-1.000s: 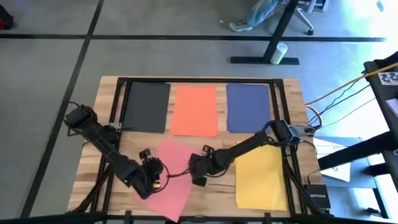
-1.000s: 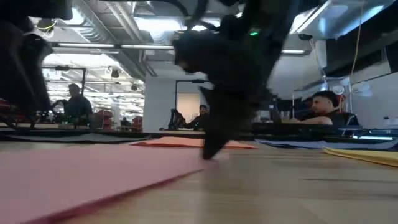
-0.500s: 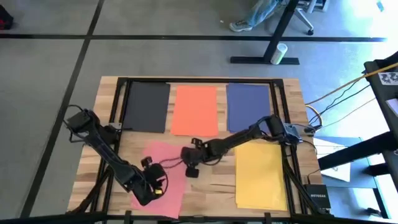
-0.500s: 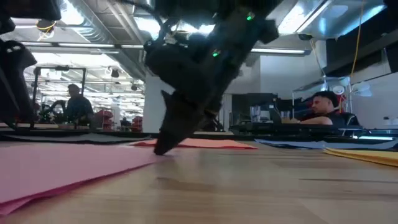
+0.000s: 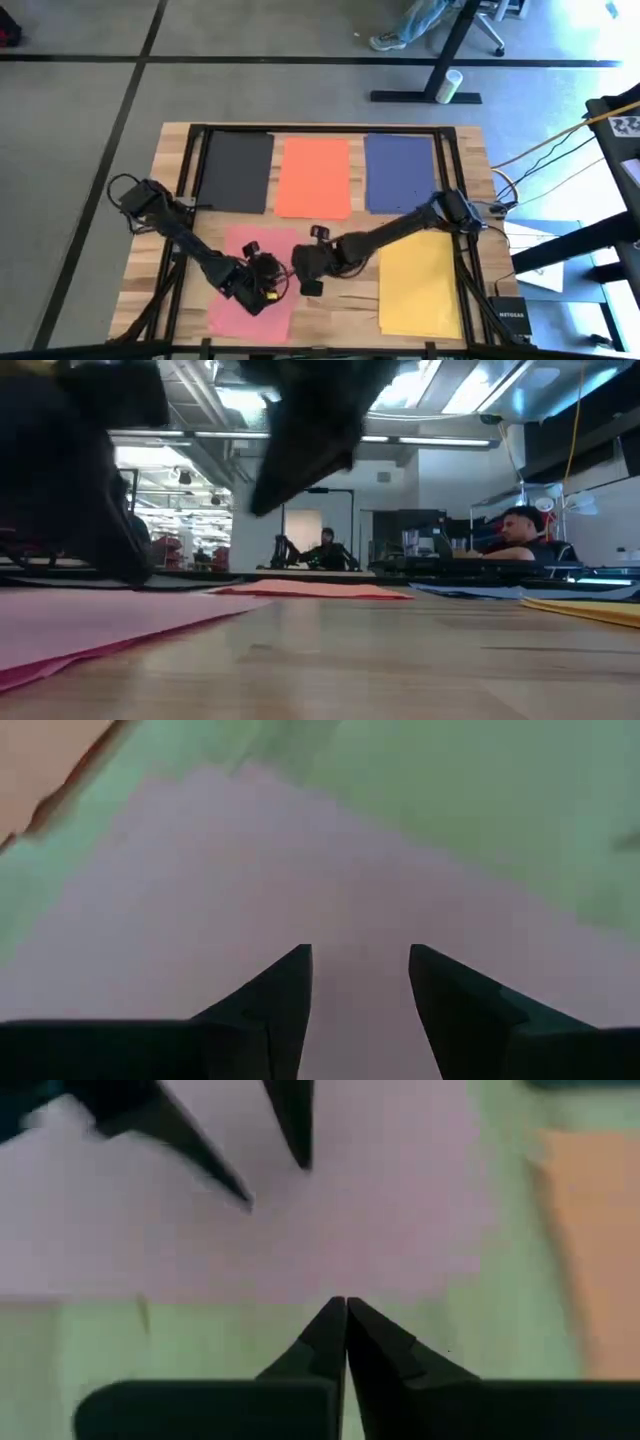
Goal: Organize paper
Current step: Move the stacked pink papers to the bottom left of the table, then return to Home Position
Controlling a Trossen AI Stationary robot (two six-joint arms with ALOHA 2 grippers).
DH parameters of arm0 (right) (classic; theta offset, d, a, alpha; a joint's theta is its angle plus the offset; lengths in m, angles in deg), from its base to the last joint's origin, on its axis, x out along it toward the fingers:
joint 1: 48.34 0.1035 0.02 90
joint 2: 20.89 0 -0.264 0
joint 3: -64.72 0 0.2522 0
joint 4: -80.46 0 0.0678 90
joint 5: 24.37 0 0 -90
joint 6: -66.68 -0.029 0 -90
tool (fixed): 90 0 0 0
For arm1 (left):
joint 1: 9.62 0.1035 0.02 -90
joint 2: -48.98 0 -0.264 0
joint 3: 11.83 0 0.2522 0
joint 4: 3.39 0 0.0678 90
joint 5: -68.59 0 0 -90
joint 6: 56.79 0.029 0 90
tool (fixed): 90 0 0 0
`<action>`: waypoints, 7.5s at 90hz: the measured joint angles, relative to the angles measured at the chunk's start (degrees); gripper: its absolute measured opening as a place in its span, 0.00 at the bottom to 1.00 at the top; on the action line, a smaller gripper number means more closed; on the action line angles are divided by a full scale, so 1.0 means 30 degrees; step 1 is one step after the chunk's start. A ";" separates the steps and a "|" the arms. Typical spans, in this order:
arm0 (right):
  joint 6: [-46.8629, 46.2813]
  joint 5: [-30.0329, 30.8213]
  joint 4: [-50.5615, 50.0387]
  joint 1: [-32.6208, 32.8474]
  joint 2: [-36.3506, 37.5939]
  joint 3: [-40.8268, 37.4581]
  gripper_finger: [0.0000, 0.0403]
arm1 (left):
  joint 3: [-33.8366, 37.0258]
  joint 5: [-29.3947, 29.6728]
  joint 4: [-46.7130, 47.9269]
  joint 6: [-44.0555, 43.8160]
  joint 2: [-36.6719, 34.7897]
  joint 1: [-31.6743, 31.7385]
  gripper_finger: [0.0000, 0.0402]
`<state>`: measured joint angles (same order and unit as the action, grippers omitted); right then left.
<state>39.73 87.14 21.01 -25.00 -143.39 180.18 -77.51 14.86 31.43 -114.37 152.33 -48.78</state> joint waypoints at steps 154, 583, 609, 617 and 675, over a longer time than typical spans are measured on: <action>-1.2881 0.9986 -1.4766 0.7555 0.1805 0.2264 0.16 | -0.2272 0.7017 0.6794 -0.0421 -0.5082 -0.6747 0.39; 0.6969 -0.5229 1.5727 -0.6793 4.0158 -3.3757 0.20 | 1.7135 -1.5938 -0.7845 1.8733 -2.8902 1.7478 0.39; 0.6969 -0.5235 1.5733 -0.6793 4.0158 -3.3757 0.20 | 1.7135 -1.5919 -0.7831 1.7818 -2.8902 1.7478 0.39; 0.6969 -0.5236 1.5727 -0.6793 4.0158 -3.3757 0.20 | 1.7135 -1.5919 -0.7824 1.7820 -2.8902 1.7478 0.39; 0.6969 -0.5243 1.5733 -0.6793 4.0158 -3.3757 0.20 | 1.7135 -1.5919 -0.7806 1.7828 -2.8902 1.7478 0.39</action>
<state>60.64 71.41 68.21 -45.38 -22.91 78.91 -26.11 -32.89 8.01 -60.88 65.62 3.66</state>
